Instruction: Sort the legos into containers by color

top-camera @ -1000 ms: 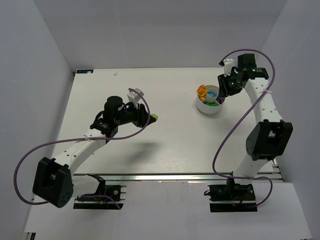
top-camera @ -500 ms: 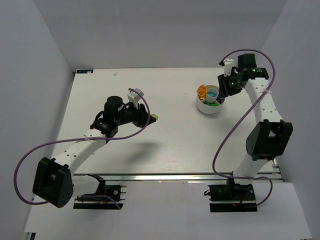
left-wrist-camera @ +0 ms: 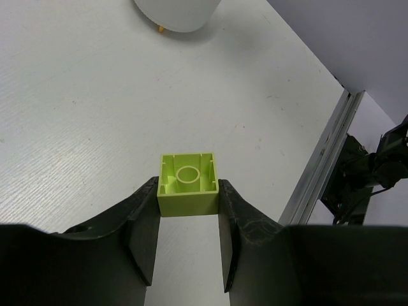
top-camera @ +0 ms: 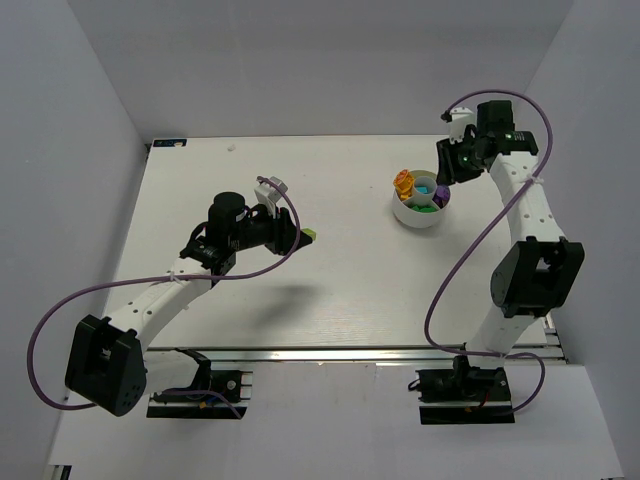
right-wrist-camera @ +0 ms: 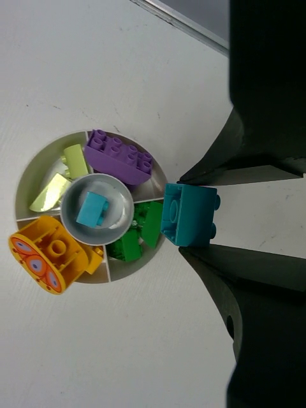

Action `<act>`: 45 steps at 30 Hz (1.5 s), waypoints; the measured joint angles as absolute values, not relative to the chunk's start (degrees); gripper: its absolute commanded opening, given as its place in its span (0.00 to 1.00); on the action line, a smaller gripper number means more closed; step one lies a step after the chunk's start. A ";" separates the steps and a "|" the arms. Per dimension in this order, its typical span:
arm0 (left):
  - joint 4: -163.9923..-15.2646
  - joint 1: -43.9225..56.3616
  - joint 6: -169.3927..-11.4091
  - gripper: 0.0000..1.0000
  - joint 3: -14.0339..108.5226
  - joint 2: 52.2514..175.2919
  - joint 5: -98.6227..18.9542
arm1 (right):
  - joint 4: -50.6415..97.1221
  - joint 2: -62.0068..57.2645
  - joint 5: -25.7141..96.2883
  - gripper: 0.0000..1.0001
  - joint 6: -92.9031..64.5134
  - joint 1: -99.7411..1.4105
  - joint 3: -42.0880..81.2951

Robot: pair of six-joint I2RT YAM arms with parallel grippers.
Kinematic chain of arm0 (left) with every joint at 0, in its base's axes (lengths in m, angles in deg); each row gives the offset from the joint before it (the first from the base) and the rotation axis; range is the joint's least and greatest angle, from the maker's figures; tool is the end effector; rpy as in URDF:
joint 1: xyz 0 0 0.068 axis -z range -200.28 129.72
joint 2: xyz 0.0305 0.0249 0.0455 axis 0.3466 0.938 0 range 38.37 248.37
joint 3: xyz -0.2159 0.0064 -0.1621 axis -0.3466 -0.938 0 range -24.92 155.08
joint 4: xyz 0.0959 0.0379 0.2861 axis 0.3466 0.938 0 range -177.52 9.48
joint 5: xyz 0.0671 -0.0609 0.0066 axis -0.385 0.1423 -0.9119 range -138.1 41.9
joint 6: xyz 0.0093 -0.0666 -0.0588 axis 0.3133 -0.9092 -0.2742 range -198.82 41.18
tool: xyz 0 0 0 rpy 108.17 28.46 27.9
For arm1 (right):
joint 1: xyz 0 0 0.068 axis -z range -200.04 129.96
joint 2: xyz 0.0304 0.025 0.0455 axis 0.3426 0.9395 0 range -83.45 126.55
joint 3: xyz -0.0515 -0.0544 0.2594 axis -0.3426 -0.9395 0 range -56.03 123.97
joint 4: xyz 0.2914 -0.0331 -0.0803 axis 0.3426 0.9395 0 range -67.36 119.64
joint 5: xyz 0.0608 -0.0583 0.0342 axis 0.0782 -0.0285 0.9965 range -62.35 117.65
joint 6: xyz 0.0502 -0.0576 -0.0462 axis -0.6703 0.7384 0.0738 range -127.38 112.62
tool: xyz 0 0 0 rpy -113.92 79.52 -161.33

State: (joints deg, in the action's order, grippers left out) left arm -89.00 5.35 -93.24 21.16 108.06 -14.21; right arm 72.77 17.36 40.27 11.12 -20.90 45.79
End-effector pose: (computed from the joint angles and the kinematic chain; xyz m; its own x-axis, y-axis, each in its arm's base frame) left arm 0.2953 -0.1909 0.2444 -0.5344 0.0270 -0.8448 0.7141 0.5492 -0.4341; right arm 0.4569 0.0243 0.3205 -0.6669 -0.3197 -0.6731 -0.3894 0.9196 -0.0510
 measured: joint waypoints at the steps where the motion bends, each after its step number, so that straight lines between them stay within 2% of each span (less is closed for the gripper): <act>1: -89.00 5.35 -93.21 0.00 21.16 108.06 -14.21 | 72.51 18.15 40.29 0.00 10.97 -20.90 46.45; 14: -89.00 5.35 -93.19 0.00 21.16 108.08 -14.21 | 68.29 29.97 40.49 0.00 8.15 -20.90 51.89; 20: -89.00 5.35 -93.17 0.00 21.16 108.12 -14.21 | 67.40 31.42 40.86 0.00 7.54 -21.12 52.85; 23: -88.93 5.35 -93.08 0.00 21.16 108.23 -14.18 | 67.38 31.68 41.34 0.09 7.23 -21.32 52.94; 27: -88.78 5.35 -93.00 0.00 21.16 108.23 -14.21 | 67.38 32.16 41.75 0.34 6.93 -21.69 52.94; 33: -88.76 5.35 -92.97 0.00 21.16 108.25 -14.21 | 67.42 32.42 41.71 0.61 6.77 -22.26 52.94; 36: -88.76 5.35 -92.97 0.00 21.16 108.25 -14.21 | 67.42 32.42 41.69 0.65 6.71 -22.34 52.94; 41: -88.76 5.35 -92.95 0.00 21.16 108.30 -14.16 | 67.44 32.42 41.45 0.63 6.77 -22.34 52.94; 44: -88.78 5.33 -92.62 0.00 21.16 108.30 -13.53 | 67.57 32.16 42.02 0.55 7.47 -22.34 52.94; 45: -88.80 5.33 -92.32 0.00 21.16 108.30 -12.70 | 67.70 31.77 42.91 0.49 8.46 -22.32 52.89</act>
